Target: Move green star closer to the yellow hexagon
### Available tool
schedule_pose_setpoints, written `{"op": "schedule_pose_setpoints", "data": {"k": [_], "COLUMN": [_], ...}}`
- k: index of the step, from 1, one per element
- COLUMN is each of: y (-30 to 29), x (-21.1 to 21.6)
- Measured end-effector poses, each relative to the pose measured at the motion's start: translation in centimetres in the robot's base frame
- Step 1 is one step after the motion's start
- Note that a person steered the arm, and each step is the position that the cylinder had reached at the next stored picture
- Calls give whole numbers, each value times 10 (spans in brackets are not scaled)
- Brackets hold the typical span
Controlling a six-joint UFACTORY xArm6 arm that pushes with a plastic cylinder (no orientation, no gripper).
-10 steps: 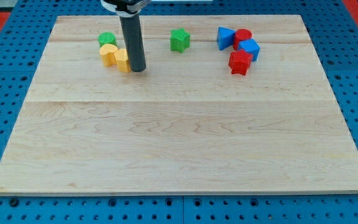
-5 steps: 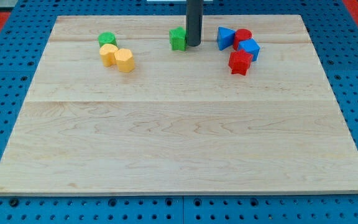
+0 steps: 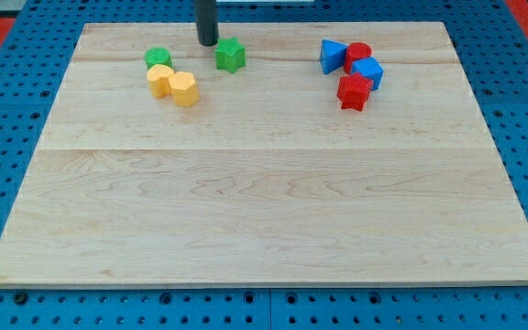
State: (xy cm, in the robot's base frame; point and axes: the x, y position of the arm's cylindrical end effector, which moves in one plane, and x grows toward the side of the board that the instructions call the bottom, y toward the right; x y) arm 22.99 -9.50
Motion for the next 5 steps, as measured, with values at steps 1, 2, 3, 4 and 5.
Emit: {"op": "schedule_pose_setpoints", "data": {"k": [1, 2, 3, 4, 5], "y": [0, 12, 48, 68, 68], "x": [-4, -32, -30, -19, 6]}}
